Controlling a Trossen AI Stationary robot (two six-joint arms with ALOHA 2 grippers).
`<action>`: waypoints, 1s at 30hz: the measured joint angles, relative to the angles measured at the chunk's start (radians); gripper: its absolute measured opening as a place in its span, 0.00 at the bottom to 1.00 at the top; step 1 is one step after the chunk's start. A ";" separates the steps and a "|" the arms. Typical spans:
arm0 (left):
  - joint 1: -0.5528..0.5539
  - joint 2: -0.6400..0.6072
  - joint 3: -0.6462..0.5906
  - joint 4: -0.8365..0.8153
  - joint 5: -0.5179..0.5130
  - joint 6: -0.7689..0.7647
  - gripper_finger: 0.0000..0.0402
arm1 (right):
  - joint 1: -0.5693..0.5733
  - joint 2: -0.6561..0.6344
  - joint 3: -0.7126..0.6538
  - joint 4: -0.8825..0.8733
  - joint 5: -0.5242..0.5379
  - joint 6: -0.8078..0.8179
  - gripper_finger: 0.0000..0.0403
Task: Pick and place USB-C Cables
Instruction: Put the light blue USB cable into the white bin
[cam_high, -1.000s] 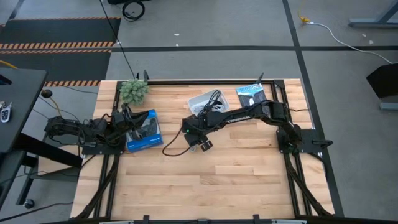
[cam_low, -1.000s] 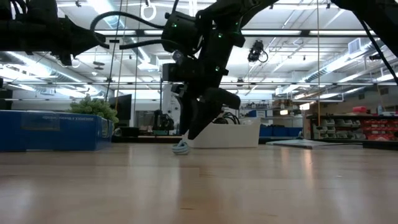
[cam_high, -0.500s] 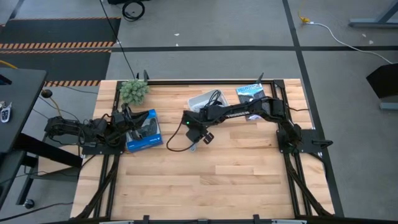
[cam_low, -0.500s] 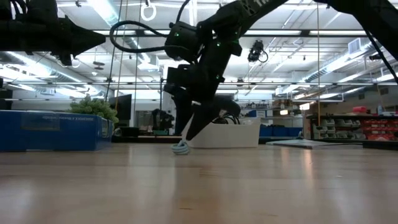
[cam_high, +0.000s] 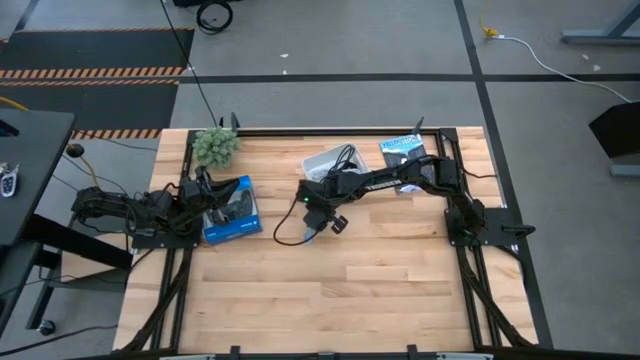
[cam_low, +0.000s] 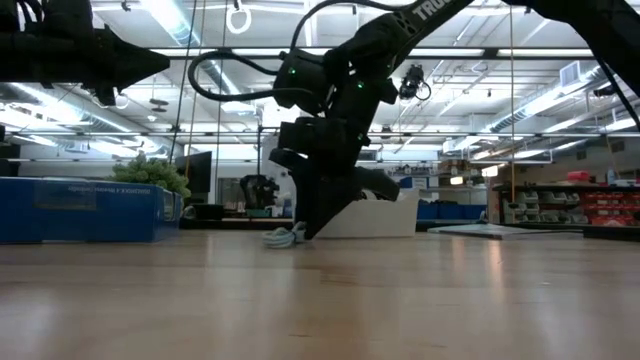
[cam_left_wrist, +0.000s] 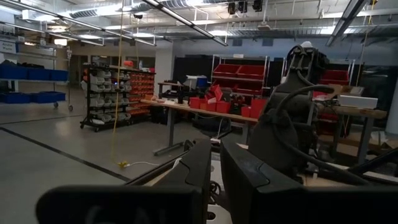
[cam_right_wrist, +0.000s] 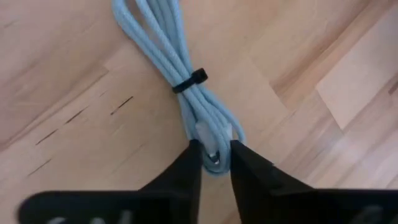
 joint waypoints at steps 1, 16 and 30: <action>0.000 0.000 0.000 0.000 0.000 0.000 0.11 | 0.000 0.000 0.000 0.000 0.001 0.009 0.17; 0.000 0.000 0.000 0.001 0.000 0.000 0.11 | 0.010 -0.071 -0.005 -0.047 0.027 0.111 0.06; 0.000 0.000 0.000 0.000 0.000 0.000 0.11 | 0.003 -0.297 -0.003 0.012 -0.008 0.264 0.05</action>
